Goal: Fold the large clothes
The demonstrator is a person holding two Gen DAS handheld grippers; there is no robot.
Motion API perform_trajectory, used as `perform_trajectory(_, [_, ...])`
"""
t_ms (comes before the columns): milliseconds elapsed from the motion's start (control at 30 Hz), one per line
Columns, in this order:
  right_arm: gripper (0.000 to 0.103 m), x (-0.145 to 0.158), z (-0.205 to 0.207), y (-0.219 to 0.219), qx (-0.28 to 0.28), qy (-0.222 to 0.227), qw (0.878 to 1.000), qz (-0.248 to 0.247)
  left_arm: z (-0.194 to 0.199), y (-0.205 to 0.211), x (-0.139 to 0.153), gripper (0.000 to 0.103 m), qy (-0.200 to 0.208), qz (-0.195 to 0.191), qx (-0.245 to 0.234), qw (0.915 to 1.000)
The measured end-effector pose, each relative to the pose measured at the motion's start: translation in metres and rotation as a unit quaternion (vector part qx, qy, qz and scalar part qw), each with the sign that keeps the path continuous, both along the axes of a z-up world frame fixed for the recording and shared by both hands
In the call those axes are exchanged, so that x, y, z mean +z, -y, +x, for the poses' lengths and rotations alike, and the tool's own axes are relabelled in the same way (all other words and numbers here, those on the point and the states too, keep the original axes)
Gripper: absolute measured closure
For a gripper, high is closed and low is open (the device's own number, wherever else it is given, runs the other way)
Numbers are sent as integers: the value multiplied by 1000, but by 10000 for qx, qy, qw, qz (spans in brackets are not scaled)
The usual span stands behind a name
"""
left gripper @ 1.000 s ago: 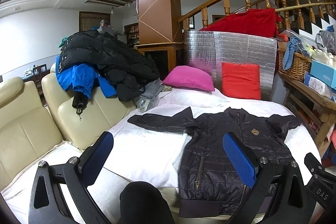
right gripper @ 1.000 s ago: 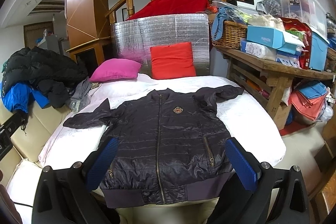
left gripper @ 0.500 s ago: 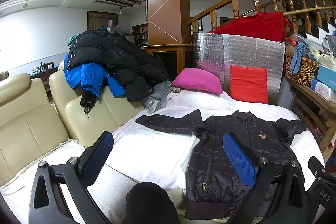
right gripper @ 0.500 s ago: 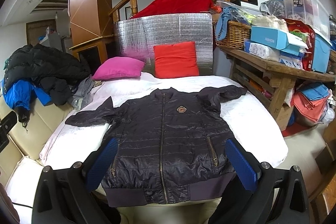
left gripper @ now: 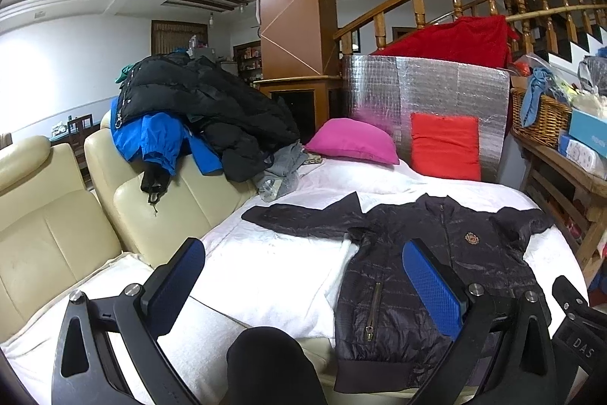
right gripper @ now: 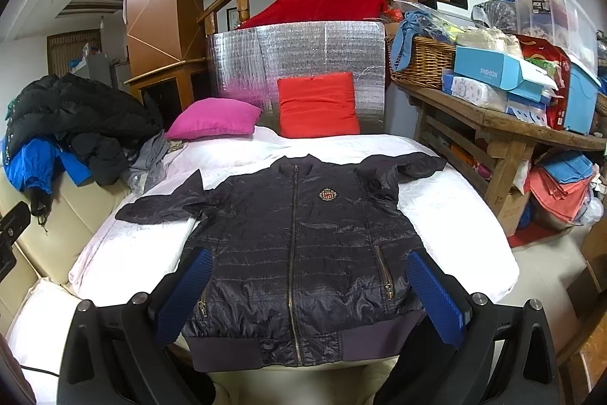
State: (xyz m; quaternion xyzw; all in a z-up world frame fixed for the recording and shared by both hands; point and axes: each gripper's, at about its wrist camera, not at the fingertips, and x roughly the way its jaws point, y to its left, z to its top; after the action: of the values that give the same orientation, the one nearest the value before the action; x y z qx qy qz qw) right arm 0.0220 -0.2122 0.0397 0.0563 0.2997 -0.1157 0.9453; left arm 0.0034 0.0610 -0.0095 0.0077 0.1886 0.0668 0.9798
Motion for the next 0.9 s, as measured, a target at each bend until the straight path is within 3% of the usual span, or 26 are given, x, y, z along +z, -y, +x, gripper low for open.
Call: perform_trajectory(900, [0, 2, 0, 2, -146, 57, 9997, -189, 3, 17, -2, 0, -63, 191, -177, 9996])
